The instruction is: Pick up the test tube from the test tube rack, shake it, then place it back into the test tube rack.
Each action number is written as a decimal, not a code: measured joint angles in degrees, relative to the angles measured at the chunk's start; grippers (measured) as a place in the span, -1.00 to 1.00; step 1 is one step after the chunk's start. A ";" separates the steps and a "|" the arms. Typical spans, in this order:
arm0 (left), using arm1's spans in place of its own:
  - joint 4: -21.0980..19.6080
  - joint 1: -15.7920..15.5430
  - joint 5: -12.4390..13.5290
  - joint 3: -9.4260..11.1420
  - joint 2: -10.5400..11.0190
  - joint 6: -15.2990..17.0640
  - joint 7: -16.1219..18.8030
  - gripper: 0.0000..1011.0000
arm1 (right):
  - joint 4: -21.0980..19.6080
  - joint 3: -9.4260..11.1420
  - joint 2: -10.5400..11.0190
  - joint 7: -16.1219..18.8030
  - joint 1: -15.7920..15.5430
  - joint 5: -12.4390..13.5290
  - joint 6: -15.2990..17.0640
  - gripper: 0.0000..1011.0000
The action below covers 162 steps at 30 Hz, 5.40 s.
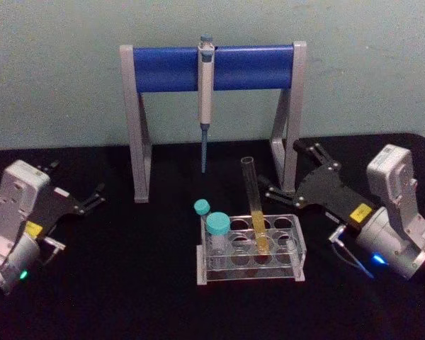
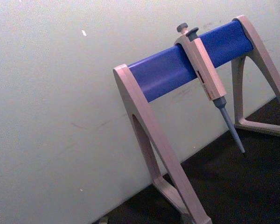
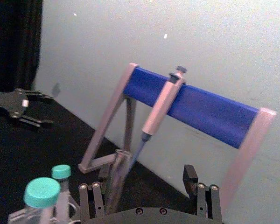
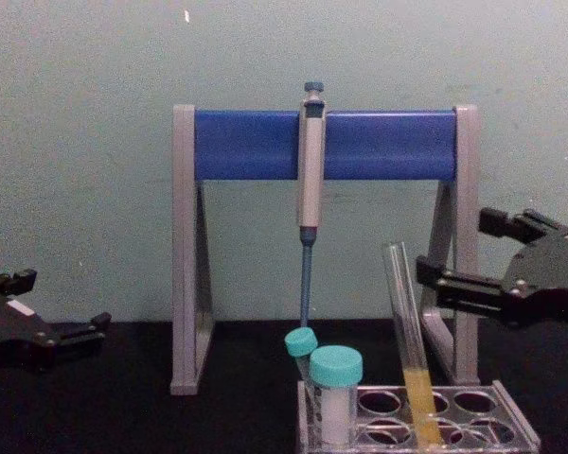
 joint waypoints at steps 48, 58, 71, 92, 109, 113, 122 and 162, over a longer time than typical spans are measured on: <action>0.00 0.00 0.00 0.00 0.00 0.00 0.00 0.98 | 5.26 1.02 -5.99 9.91 3.75 3.39 14.45 0.98; 0.00 0.00 0.00 0.00 0.00 0.00 0.00 0.98 | 5.21 1.02 -5.96 9.91 3.70 3.39 14.45 0.98; 0.00 0.00 0.00 0.00 0.00 0.00 0.00 0.98 | 5.18 0.97 -5.96 9.86 3.69 3.39 14.41 0.70; 0.00 0.00 0.00 0.00 0.00 0.00 0.00 0.98 | 5.17 0.94 -5.96 9.88 3.69 3.48 14.38 -0.53; 0.00 0.00 0.00 0.00 0.00 0.00 0.00 0.98 | 5.17 0.94 -5.96 9.87 3.69 3.48 14.38 -0.55; 0.00 0.00 0.00 0.00 0.00 0.00 0.00 0.98 | 5.18 0.94 -5.96 9.87 3.69 3.48 14.38 -0.55; 0.00 0.00 0.00 0.00 0.00 0.00 0.00 0.98 | 4.90 1.58 -5.97 10.42 3.14 3.69 12.69 -0.55; 0.00 0.00 0.00 0.00 0.00 0.00 0.00 0.98 | 1.23 9.21 -8.60 8.39 -1.01 6.98 1.42 -0.55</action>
